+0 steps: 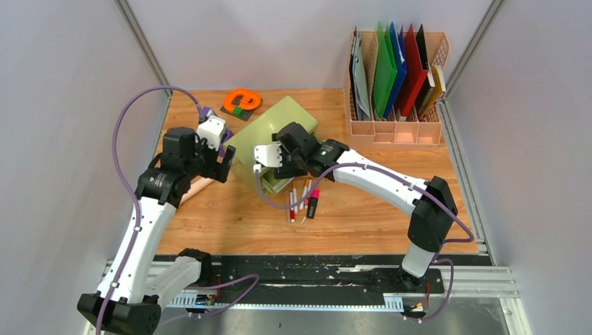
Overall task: Organize the desk
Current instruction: Place the stationery in the drawer.
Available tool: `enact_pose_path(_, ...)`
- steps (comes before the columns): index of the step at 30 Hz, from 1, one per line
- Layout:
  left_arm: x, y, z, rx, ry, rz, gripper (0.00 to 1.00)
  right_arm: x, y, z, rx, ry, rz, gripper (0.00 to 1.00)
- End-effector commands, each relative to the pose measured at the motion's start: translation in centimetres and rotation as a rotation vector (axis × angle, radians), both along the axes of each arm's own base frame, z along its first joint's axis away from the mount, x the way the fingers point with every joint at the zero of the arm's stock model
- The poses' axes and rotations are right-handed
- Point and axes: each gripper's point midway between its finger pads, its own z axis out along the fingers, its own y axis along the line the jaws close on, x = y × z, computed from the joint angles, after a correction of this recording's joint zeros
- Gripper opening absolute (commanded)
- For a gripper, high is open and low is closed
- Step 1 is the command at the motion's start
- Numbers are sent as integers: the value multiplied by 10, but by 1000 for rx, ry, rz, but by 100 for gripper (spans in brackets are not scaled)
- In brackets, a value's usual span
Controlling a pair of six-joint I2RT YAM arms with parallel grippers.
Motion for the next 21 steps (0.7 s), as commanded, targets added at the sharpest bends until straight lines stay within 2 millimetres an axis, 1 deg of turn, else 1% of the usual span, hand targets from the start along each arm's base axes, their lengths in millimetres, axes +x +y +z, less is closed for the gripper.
enact_pose_path(1,4,4,18,10,-58,6,100,-2,-20,31,278,107,-206,77)
enact_pose_path(3,4,4,19,12,-60,7,100,-12,-30,29,360,192,-257,83)
enact_pose_path(4,4,5,19,14,-60,8,100,-18,-37,32,404,228,-280,89)
enact_pose_path(6,4,6,18,18,-59,10,100,-28,-47,28,474,317,-323,99)
enact_pose_path(10,5,7,18,22,-61,14,100,-50,-68,11,605,544,-421,100)
enact_pose_path(12,6,7,17,24,-59,16,100,-59,-78,-4,644,663,-451,100)
enact_pose_path(15,7,7,15,26,-52,18,100,-71,-85,-21,725,813,-472,100)
enact_pose_path(18,8,7,13,30,-47,19,100,-74,-88,-45,766,858,-517,99)
enact_pose_path(21,9,7,11,32,-41,19,100,-72,-87,-59,803,857,-548,96)
